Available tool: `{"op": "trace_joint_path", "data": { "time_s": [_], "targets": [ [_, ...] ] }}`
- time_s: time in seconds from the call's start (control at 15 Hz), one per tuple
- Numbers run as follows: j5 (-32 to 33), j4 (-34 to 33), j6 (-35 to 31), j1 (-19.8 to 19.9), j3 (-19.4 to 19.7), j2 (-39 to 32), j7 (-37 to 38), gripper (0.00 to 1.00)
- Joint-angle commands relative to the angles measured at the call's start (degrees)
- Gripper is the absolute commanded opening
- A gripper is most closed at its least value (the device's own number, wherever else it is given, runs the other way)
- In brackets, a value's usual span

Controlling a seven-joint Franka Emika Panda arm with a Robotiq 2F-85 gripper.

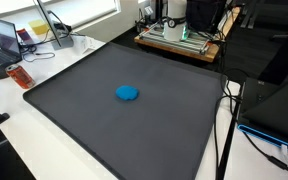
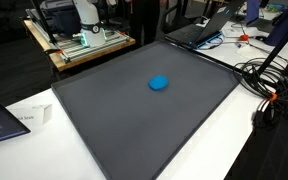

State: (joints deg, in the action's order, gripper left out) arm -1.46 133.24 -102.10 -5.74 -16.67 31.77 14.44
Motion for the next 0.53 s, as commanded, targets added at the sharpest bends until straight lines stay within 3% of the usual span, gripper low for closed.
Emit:
{"op": "trace_joint_path", "data": {
  "time_s": [0.0, 0.27, 0.47],
  "targets": [
    [0.5, -0.2, 0.1, -1.1, 0.9, -0.2, 0.5, 1.0],
    [-4.3, -1.1, -2.2, -1.6, 0.6, -2.9, 4.0, 1.0],
    [-8.1, -2.0, -3.4, -1.2, -0.7, -6.3, 11.1, 1.0]
  ]
}}
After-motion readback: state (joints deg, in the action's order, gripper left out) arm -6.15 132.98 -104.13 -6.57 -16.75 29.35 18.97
